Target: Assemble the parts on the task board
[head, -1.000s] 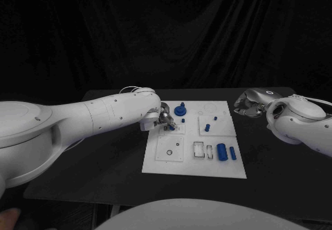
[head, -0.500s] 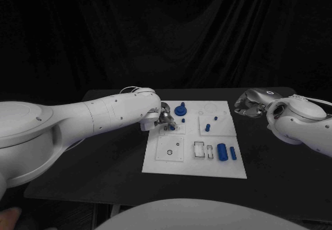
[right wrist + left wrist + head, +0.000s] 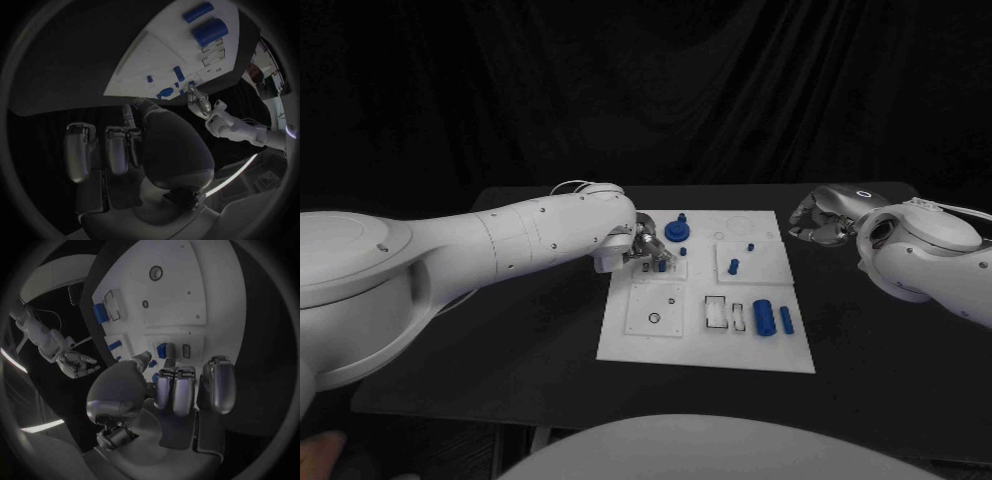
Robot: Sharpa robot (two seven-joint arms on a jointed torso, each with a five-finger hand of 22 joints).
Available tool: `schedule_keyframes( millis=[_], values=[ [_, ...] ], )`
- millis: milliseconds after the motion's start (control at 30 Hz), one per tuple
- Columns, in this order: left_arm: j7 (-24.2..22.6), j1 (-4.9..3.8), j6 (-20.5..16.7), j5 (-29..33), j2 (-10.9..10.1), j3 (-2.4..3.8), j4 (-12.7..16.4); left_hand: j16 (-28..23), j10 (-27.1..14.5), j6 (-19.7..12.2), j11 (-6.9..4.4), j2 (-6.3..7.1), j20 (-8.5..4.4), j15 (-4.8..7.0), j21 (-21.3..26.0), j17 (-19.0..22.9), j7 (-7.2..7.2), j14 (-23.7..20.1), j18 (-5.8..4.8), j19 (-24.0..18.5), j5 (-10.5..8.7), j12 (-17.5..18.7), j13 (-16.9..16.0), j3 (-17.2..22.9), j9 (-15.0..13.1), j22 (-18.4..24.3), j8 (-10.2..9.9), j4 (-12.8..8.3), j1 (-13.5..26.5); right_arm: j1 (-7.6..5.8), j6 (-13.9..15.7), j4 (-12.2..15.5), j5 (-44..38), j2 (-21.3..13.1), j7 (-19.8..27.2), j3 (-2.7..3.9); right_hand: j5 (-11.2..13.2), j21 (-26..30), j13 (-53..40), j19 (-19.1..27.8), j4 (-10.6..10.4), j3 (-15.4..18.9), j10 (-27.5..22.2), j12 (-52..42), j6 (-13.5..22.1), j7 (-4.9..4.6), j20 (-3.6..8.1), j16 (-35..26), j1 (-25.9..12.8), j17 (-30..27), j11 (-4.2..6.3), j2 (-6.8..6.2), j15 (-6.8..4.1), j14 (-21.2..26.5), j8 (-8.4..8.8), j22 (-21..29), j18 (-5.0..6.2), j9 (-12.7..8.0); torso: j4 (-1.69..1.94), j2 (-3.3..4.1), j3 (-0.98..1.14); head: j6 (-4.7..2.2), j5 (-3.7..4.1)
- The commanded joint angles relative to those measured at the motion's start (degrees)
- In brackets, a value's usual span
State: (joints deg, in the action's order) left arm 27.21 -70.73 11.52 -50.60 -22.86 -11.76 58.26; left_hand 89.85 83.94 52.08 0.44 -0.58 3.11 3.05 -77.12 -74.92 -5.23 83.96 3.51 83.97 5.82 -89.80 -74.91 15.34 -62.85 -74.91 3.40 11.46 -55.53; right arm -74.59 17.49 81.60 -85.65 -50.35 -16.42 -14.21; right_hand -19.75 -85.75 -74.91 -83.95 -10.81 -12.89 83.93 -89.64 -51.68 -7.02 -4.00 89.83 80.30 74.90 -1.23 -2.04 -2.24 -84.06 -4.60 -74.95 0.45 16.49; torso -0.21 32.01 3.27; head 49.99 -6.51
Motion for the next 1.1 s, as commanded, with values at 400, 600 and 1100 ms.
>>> schedule_keyframes(
  millis=[400,600,1100],
  values=[
    [1.8,0.88,0.2,0.1,-0.4,-0.33,0.5,0.2,6.1,1.8,-0.11,-1.12,0.34,-0.16,-0.1,-15.1,0.54,6.0,-0.53,1.1,-0.17,-0.2,-15.1,-2.4,-0.7,-11.2,1.8,-0.1,0.5,0.11,-0.7,0.1,-0.2,-0.1,-0.9,0.04,-0.3,0.3,-14.4,-2.7,0.0,-0.4,5.2,0.3,-0.3,-0.04,-0.54,0.2,0.2,15.1,-0.47,-0.24,0.38,-5.9,0.37,-13.2,0.91,-0.1,0.06,-0.02,0.02,0.01,-0.17],
    [0.9,0.89,-1.4,0.1,-1.0,-0.33,1.2,0.2,6.1,0.0,-1.02,-3.04,-0.5,0.68,-0.6,-15.1,1.55,6.0,-0.63,1.4,1.0,-0.2,-15.1,-5.8,-12.8,-11.3,8.5,-1.3,-1.4,0.11,-0.8,0.2,-0.2,-0.3,-0.9,0.04,-0.3,0.4,-14.4,-2.7,0.1,-0.5,5.2,0.3,-0.3,-0.04,-0.54,0.2,0.1,15.1,-0.47,-0.27,0.39,-5.9,0.39,-13.2,0.93,-0.1,0.08,-0.01,-0.02,0.01,-0.19],
    [-9.4,0.84,-12.4,-6.1,-4.1,-0.33,5.4,0.2,6.1,-2.2,-2.41,-4.0,-1.63,1.91,-3.0,-15.1,3.08,6.0,-1.17,2.5,1.73,-0.2,-15.1,-9.6,-13.9,-12.0,23.0,-1.4,-2.8,0.1,-0.2,0.8,-0.2,-1.2,-0.8,0.04,-0.3,0.4,-14.3,-2.7,0.1,-0.5,5.2,0.4,-0.3,-0.05,-0.54,0.2,0.1,15.1,-0.47,-0.29,0.39,-5.9,0.4,-13.2,0.94,-0.1,0.06,0.0,-0.01,0.01,-0.22]
  ],
)
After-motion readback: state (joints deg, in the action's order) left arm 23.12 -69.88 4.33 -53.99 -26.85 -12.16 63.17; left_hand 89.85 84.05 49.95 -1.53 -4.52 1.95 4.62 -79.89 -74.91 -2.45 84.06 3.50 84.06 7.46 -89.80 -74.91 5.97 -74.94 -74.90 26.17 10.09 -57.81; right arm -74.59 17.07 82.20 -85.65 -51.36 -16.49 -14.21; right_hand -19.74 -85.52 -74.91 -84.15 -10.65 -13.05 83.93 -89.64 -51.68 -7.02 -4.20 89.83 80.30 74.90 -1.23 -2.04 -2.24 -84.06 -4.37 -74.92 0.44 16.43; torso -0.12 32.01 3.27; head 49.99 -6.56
